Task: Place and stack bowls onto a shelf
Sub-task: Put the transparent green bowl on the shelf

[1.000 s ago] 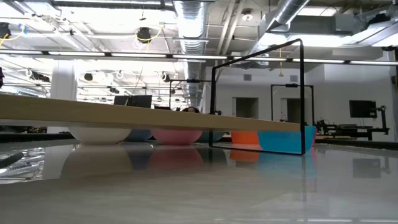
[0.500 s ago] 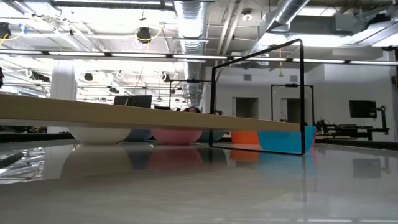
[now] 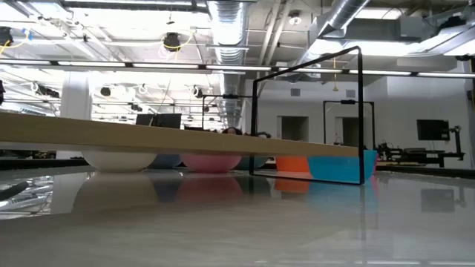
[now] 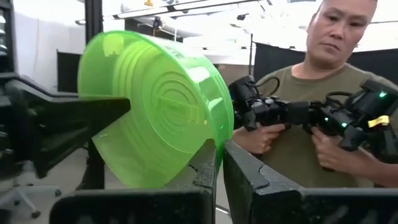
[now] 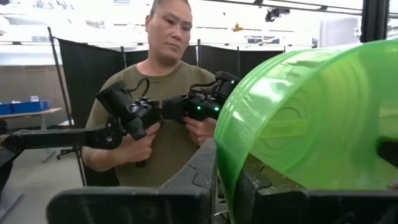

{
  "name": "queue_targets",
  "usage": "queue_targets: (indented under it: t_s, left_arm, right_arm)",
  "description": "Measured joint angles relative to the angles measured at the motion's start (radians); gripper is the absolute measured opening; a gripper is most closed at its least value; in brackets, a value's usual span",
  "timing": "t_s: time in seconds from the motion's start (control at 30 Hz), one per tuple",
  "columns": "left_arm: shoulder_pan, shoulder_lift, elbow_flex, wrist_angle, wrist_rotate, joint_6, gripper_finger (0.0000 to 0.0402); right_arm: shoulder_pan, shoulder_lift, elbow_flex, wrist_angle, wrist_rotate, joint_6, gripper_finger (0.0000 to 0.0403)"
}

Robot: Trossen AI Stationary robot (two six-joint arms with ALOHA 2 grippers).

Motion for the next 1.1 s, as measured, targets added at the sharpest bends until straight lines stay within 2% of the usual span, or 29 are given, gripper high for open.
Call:
queue_targets:
  t_s: [0.27, 0.53, 0.67, 0.93, 1.1]
  left_arm:
    - [0.000, 0.000, 0.000, 0.009, 0.010, -0.035, 0.0000]
    - [0.001, 0.000, 0.000, 0.013, 0.011, -0.055, 0.0001]
    - [0.001, 0.001, 0.000, 0.022, 0.032, -0.093, 0.0001]
    - [0.014, 0.001, 0.000, 0.062, 0.035, -0.193, 0.0001]
    - [0.026, 0.002, 0.000, 0.068, 0.023, -0.217, 0.0000]
  right_arm:
    - [0.004, 0.000, -0.001, 0.010, 0.053, 0.025, 0.0102]
    - [0.002, 0.000, -0.001, 0.019, 0.054, 0.027, 0.0207]
    - [-0.010, 0.000, 0.000, 0.034, 0.028, 0.079, 0.0250]
    - [-0.061, -0.011, 0.029, 0.028, -0.087, 0.195, 0.0259]
    - [-0.082, -0.011, 0.056, 0.028, -0.101, 0.269, 0.0259]
